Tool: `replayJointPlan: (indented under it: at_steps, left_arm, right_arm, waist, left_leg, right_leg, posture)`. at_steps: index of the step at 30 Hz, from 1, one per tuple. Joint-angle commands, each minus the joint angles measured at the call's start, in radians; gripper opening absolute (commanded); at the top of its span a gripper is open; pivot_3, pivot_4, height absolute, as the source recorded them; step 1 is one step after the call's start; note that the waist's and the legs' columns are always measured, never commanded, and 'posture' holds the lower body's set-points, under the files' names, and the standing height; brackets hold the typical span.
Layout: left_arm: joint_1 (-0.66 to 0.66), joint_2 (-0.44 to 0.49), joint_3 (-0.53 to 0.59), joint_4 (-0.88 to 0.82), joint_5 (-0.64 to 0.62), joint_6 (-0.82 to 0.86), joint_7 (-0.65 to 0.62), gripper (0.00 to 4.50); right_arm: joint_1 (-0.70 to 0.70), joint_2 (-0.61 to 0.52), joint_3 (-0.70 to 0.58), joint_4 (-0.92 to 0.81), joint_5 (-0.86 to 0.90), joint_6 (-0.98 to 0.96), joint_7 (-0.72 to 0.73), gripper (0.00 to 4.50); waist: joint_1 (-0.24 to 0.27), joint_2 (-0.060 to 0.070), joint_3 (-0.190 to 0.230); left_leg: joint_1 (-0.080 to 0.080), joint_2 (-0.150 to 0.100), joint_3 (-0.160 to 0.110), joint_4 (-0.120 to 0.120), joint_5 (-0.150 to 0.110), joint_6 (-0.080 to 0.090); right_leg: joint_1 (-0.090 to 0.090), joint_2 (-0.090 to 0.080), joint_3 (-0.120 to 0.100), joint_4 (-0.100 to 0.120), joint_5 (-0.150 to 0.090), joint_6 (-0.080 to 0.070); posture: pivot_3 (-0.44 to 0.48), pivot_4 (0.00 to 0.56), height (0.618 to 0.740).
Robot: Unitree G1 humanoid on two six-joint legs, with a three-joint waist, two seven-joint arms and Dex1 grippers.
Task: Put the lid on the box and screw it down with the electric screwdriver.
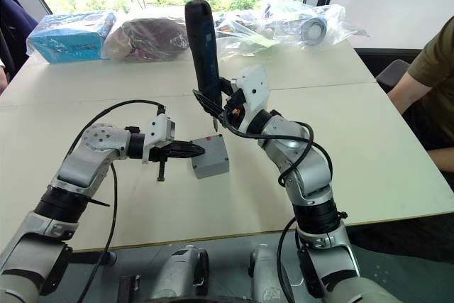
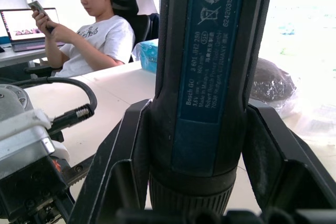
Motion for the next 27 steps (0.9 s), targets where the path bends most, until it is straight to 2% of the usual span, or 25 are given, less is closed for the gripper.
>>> replayJointPlan:
  at_steps: [1,15,27]
  left_arm:
    - [-0.001,0.000,-0.009,0.025,0.028,0.004,0.008,0.00]
    - [-0.015,0.009,-0.011,0.033,0.020,0.030,-0.020,0.00]
    - [-0.012,0.006,-0.022,0.062,0.036,0.025,-0.022,0.00]
  right_arm:
    - [0.001,0.013,-0.004,-0.013,-0.011,-0.077,-0.004,1.88]
    - [0.070,0.022,0.027,0.055,-0.070,-0.186,-0.007,1.88]
    - [0.138,-0.028,0.064,0.046,-0.057,-0.064,0.039,1.88]
  waist:
    - [0.000,0.000,0.000]
    - [0.000,0.000,0.000]
    - [0.000,-0.002,-0.004]
  left_leg:
    - [0.000,0.000,0.000,0.000,0.000,0.000]
    - [0.001,0.000,0.000,0.000,0.000,0.000]
    - [0.006,0.000,0.000,0.000,0.000,0.000]
  right_leg:
    - [0.000,0.000,0.000,0.000,0.000,0.000]
    - [0.001,0.000,0.000,0.000,0.000,0.000]
    - [0.005,0.000,0.000,0.000,0.000,0.000]
  posture:
    - [0.000,0.150,0.740]
    - [0.000,0.150,0.740]
    - [0.000,0.150,0.740]
